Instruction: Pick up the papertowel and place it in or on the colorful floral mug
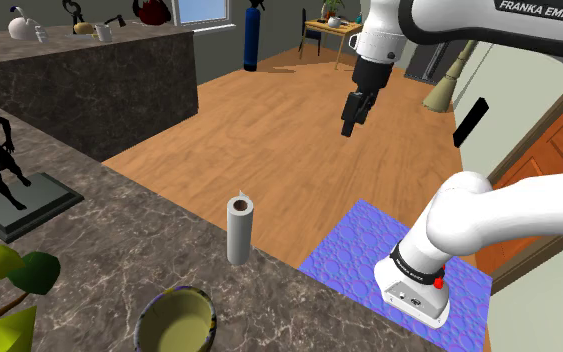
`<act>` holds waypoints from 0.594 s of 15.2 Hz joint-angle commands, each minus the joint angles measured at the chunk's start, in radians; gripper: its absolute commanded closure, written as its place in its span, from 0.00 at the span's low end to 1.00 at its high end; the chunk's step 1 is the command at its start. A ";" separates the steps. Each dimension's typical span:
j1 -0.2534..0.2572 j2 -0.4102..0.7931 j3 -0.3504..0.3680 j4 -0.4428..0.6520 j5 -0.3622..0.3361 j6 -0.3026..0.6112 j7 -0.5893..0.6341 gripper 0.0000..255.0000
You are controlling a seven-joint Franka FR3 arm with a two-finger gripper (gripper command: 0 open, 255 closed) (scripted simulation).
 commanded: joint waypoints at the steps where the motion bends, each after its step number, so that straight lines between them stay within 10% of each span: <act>1: 0.000 0.000 0.000 0.000 0.000 0.000 0.000 0.00; 9: 0.041 0.131 0.166 -0.015 0.117 0.161 0.193 0.00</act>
